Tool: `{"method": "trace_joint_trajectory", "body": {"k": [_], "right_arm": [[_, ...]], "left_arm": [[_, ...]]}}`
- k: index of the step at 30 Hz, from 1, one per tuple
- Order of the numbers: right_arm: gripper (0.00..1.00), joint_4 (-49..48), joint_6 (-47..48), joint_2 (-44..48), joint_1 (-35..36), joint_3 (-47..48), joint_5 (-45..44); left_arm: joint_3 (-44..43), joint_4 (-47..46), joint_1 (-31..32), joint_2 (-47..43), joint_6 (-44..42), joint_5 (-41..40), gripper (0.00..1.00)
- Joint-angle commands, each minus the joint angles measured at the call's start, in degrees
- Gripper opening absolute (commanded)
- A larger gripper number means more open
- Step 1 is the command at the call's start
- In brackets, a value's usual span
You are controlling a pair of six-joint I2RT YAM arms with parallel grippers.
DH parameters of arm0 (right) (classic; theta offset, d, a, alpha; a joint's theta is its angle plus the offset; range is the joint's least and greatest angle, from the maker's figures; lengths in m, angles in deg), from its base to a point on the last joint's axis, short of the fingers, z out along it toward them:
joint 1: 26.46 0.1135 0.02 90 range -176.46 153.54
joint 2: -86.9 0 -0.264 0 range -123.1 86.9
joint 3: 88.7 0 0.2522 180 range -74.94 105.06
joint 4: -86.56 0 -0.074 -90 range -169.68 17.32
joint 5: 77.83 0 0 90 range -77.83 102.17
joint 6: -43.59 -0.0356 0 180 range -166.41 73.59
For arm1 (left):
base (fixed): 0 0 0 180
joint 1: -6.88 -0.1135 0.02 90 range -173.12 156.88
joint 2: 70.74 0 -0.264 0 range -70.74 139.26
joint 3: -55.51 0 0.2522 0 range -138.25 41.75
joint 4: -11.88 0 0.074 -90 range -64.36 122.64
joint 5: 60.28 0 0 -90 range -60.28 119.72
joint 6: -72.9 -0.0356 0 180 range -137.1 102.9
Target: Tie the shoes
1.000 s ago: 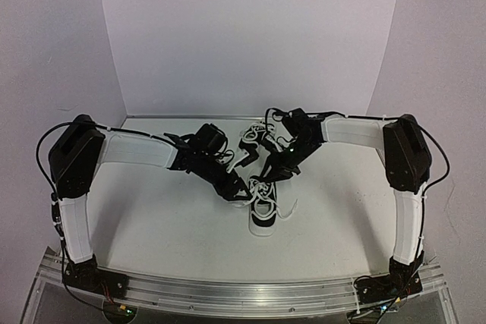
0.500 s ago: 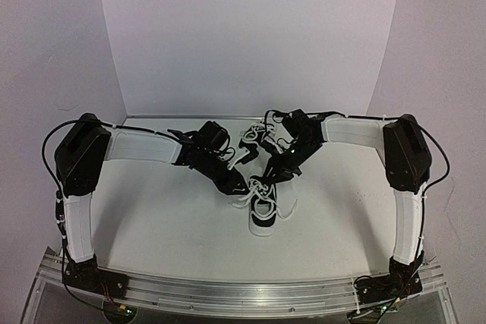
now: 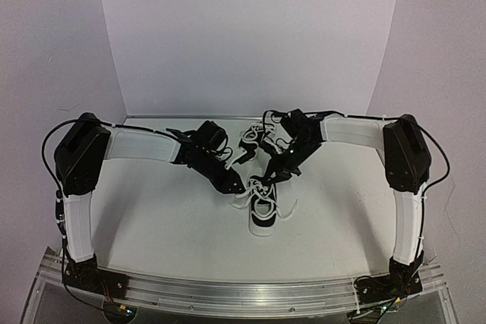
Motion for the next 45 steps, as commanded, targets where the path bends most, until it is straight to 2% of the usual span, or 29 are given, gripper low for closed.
{"method": "trace_joint_trajectory", "body": {"k": [1, 5, 11, 13, 24, 28, 35, 39, 41, 45], "right_arm": [[0.0, 1.3, 0.4, 0.1, 0.3, 1.5, -1.5], [0.01, 1.3, 0.0, 1.4, 0.3, 0.8, -1.7], [0.29, 1.3, -0.3, 0.1, 0.3, 3.4, -0.8], [0.3, 1.3, -0.2, -1.0, 0.4, 4.2, -0.4], [0.29, 1.8, 1.3, -2.5, 0.5, 3.1, -2.1], [0.23, 1.9, 1.4, -2.9, 0.5, 2.9, -2.1], [0.21, 2.5, 1.9, -2.8, 0.5, 2.3, -1.8], [0.13, 2.6, 2.2, -2.7, 0.5, 1.6, -1.7], [0.01, 2.7, 2.2, -2.7, 0.5, 1.5, -1.7], [0.0, 2.7, 1.8, -1.7, 0.5, 1.8, -1.1]], "left_arm": [[-2.3, 0.8, -0.5, 0.2, -1.1, -0.9, 0.22], [-2.4, 1.1, -0.7, 0.4, -1.2, -1.1, 0.21], [-2.3, 1.0, -0.7, 0.2, -1.2, -0.2, 0.2], [-2.3, 0.9, -0.7, 0.2, -1.2, -0.2, 0.2], [-2.0, 1.0, -0.7, -0.1, -1.2, -0.3, 0.2], [-1.8, 1.0, -0.7, 0.1, -1.3, -0.2, 0.2], [-2.1, 1.4, -0.7, 0.7, -1.0, -0.2, 0.2], [-2.4, 2.1, -0.7, 1.2, -1.2, -0.6, 0.19], [-2.4, 2.3, -0.8, 1.5, -1.2, -0.8, 0.18], [-2.4, 2.6, -1.1, 1.7, -0.9, -1.9, 0.1]]}}
